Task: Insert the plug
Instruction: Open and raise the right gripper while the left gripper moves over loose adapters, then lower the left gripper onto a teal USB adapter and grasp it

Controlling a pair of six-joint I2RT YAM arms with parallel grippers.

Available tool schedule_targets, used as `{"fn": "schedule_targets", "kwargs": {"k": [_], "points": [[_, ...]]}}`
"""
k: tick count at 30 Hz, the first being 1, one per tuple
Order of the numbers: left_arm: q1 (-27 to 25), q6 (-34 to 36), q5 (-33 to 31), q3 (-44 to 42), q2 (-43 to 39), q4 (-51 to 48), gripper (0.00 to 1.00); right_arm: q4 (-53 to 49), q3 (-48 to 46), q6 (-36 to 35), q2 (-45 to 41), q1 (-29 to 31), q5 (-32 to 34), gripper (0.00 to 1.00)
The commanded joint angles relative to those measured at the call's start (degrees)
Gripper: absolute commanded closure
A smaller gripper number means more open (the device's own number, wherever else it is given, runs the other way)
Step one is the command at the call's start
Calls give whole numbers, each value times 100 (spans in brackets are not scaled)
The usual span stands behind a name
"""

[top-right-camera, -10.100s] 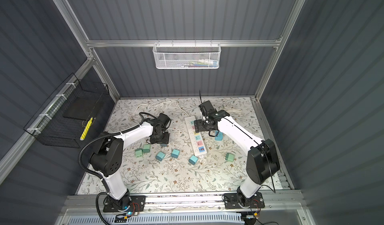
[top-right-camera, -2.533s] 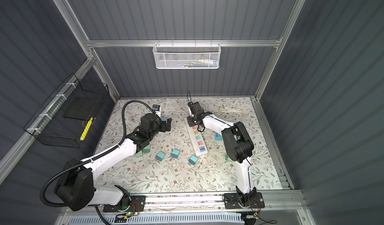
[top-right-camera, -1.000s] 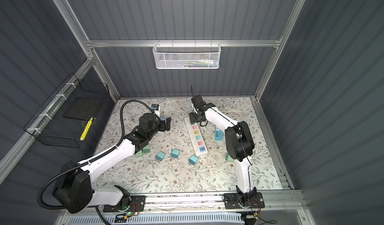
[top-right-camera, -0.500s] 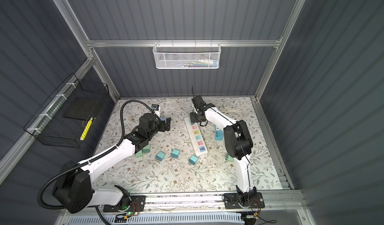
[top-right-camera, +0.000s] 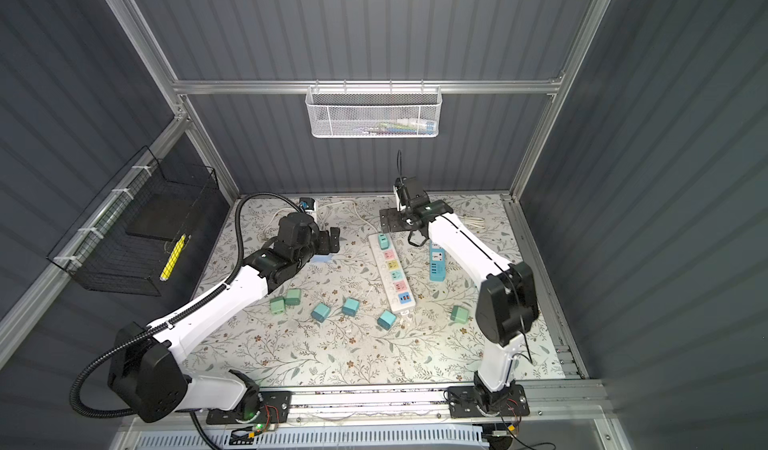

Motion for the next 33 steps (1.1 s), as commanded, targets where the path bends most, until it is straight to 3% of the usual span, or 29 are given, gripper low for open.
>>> {"fn": "schedule_targets", "kwargs": {"k": [1,3,5,6,9,18,27,33], "points": [[-27,-286,354,77,70,-1357,6,1139,-1091,359,-553,-120,270,1],[-34,-359,505,103,146,-1861,7,1251,-1392,390,-748,-348,-448,10],[-131,-442,652,165,302,-2364,9,999,-1344,508,-684,-534,-1058,28],[-232,-432,713,203,421,-2600,10,783,-1260,477,-611,-551,-1157,37],[-580,-484,716,357,855,-3306,15,437,-1235,461,-468,-488,-1369,48],[-1373,-388,1102,289,1487,-3744,17,561,-1732,594,-649,-376,-1402,46],[-1434,-6,1582,152,1891,-3177,17,505,-1731,586,-632,-367,-1519,42],[-1442,178,1252,307,2259,-3067,20,397,-1719,533,-649,-360,-1518,42]]}}
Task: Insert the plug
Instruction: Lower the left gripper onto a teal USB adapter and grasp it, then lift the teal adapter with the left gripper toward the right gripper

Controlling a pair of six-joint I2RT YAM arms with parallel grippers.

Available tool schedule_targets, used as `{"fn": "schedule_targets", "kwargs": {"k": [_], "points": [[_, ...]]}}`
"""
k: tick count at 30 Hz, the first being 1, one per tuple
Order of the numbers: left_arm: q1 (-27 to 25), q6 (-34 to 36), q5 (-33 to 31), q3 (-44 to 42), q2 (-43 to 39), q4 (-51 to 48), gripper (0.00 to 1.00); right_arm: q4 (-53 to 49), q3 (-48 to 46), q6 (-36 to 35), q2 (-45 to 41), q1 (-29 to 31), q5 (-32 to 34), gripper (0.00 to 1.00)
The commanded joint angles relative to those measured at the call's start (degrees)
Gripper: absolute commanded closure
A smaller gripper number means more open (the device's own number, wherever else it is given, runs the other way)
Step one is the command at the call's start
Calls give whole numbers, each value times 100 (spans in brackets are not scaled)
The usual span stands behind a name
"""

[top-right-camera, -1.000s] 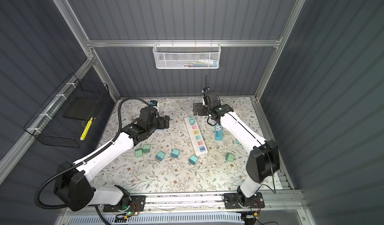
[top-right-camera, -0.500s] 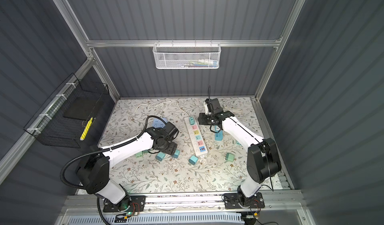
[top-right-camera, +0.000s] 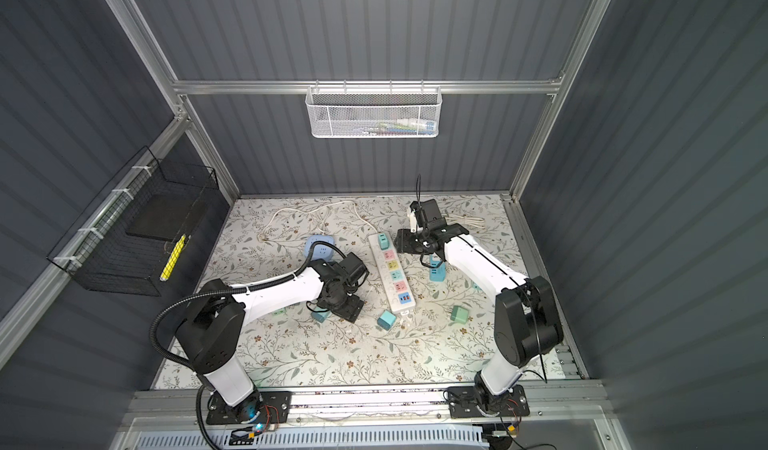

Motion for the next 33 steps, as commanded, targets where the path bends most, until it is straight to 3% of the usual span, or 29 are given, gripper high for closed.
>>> {"fn": "schedule_targets", "kwargs": {"k": [1,12,18,20,33], "points": [[-18,220,-140,113,207,22,21,-123,-44,-43,-151,7,-18,42],[-17,293,-292,-72,291,326,33,-152,-140,-44,-210,7,2,42],[-18,354,-175,-174,221,675,34,-154,-132,-31,-199,7,-6,42],[-17,380,-134,-142,261,684,42,-154,-136,-18,-192,16,-9,42],[-24,525,-284,-98,50,820,59,-303,-166,-68,-335,25,46,43]]}}
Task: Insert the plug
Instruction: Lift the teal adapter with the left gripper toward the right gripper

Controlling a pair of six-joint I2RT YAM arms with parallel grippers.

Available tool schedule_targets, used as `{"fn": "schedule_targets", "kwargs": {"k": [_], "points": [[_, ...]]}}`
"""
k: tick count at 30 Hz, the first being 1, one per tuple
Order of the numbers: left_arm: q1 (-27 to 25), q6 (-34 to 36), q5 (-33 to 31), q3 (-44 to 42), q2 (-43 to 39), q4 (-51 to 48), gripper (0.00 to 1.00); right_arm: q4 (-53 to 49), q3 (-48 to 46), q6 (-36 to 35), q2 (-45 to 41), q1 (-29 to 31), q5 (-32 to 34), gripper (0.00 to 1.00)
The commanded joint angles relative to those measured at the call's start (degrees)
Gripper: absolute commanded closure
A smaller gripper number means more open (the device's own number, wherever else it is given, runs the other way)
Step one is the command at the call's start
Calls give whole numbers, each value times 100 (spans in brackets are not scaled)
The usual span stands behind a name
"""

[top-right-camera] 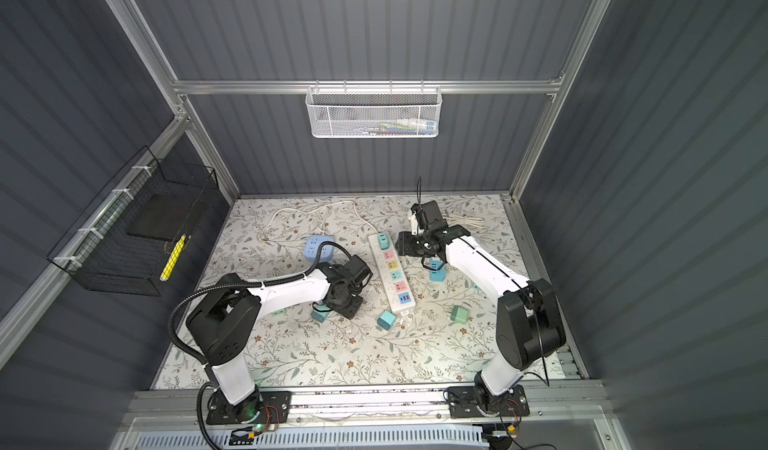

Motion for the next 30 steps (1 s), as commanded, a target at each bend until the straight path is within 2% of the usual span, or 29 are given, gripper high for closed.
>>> {"fn": "schedule_targets", "kwargs": {"k": [1,6,11,16,19,22,30], "points": [[-22,208,-53,18,-354,231,61,-179,-62,-68,-224,13,31,44],[-22,580,-264,100,-1009,915,67,-266,-80,-36,-426,6,-86,45],[-18,1370,-417,-130,-1679,2328,70,-371,-55,-13,-731,1,-386,45],[-23,2204,-285,-833,-1891,4289,71,-340,9,-66,-950,8,-1186,47],[-18,2417,-14,-1101,-1850,5119,70,-223,57,-107,-1028,15,-1765,48],[-17,2469,139,-1056,-1804,5211,70,-231,151,-180,-980,51,-2231,48],[-18,2459,537,-1133,-1829,5217,70,-399,371,-347,-562,149,-2647,48]]}}
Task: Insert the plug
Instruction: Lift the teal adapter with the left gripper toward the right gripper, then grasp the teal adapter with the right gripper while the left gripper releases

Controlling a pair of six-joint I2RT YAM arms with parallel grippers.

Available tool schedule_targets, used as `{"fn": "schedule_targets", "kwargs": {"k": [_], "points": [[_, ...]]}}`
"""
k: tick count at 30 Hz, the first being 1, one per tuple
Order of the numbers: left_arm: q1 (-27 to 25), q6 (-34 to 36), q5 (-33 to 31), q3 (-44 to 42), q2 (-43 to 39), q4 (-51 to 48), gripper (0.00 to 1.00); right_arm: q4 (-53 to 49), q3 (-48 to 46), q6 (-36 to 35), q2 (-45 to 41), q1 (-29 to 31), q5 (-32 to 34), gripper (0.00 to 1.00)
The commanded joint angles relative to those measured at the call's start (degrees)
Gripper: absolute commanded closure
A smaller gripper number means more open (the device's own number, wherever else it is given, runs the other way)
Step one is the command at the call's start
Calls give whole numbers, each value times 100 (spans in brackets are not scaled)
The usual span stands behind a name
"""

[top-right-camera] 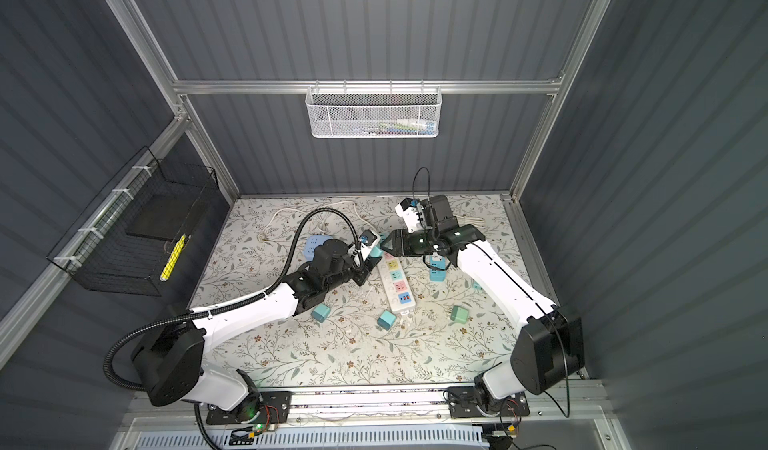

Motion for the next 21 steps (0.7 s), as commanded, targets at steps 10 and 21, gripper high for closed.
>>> {"fn": "schedule_targets", "kwargs": {"k": [10,21], "points": [[-22,121,473,-33,-96,121,70,-168,298,-275,543,133,-548,57],[-11,-57,1,-58,-196,40,28,-139,322,-336,611,133,-281,81]]}}
